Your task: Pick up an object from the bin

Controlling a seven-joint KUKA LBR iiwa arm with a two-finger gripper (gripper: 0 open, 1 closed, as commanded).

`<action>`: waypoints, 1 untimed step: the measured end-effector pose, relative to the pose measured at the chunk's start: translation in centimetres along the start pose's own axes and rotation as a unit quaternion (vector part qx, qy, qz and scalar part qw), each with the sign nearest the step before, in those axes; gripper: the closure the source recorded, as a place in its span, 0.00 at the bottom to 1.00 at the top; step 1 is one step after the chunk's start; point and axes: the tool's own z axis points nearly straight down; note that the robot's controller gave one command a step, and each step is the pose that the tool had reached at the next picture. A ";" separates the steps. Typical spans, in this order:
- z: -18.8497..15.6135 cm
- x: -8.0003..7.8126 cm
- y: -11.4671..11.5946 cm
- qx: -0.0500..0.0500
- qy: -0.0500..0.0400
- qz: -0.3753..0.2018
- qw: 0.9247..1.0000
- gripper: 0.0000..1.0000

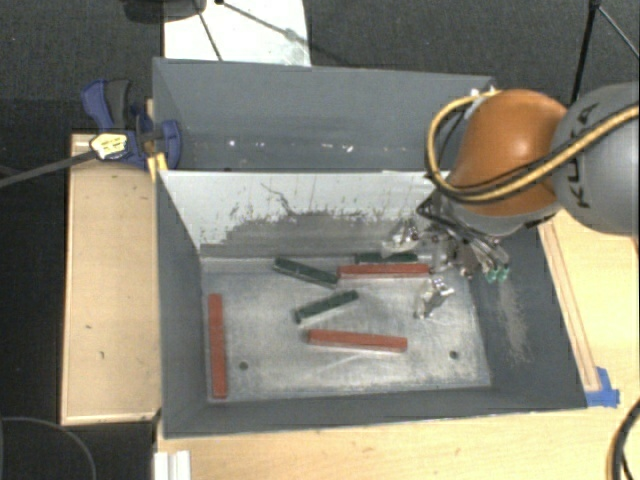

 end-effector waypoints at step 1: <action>1.3 3.7 5.8 0.002 -0.002 -0.062 0.998 0.00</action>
Offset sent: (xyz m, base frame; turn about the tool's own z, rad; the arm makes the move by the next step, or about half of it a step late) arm -0.0362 0.0866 -0.0869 -0.1463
